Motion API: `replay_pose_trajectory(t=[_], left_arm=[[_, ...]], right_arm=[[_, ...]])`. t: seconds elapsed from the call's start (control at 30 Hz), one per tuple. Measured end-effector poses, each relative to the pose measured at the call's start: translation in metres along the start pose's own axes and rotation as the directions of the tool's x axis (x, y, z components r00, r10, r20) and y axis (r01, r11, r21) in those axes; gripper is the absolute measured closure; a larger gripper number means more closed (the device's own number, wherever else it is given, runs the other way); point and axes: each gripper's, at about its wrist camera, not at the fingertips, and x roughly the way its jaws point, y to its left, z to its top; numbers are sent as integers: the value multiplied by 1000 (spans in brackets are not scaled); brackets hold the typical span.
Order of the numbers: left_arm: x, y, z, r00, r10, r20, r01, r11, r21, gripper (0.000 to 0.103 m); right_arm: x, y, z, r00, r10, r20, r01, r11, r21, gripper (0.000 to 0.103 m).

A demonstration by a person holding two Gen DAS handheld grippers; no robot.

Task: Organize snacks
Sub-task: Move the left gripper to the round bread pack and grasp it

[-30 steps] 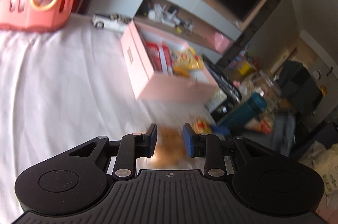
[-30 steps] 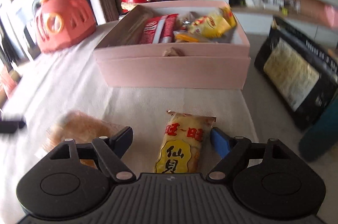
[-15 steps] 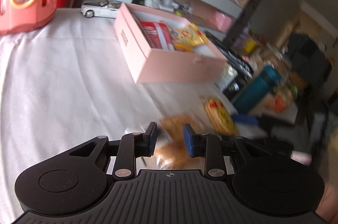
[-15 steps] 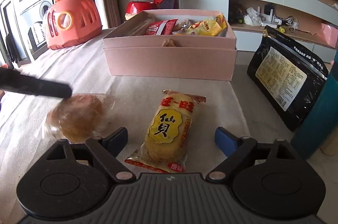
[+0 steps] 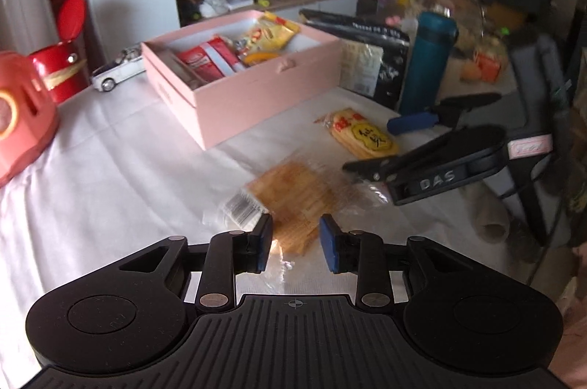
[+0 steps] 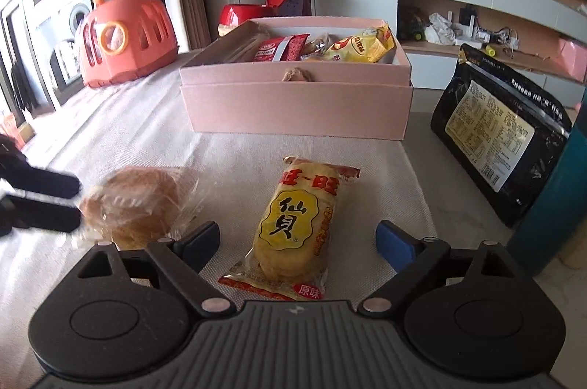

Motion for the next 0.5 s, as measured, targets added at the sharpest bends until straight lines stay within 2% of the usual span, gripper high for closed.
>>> replay_pose_trajectory(t=[0.13, 0.4, 0.47, 0.5], left_arm=[[16, -1, 10, 999, 51, 19, -50, 998, -27, 63], [28, 19, 17, 993, 115, 30, -110, 985, -135, 58], [27, 29, 15, 990, 139, 18, -133, 975, -177, 58], [25, 33, 14, 990, 137, 21, -130, 972, -197, 62]], right_arm=[[-1, -7, 0, 1000, 17, 11, -17, 999, 42, 10], [-2, -6, 0, 1000, 11, 13, -12, 999, 45, 10], [-2, -5, 0, 1000, 3, 12, -3, 999, 37, 10], [-2, -4, 0, 1000, -1, 10, 1, 999, 32, 10]])
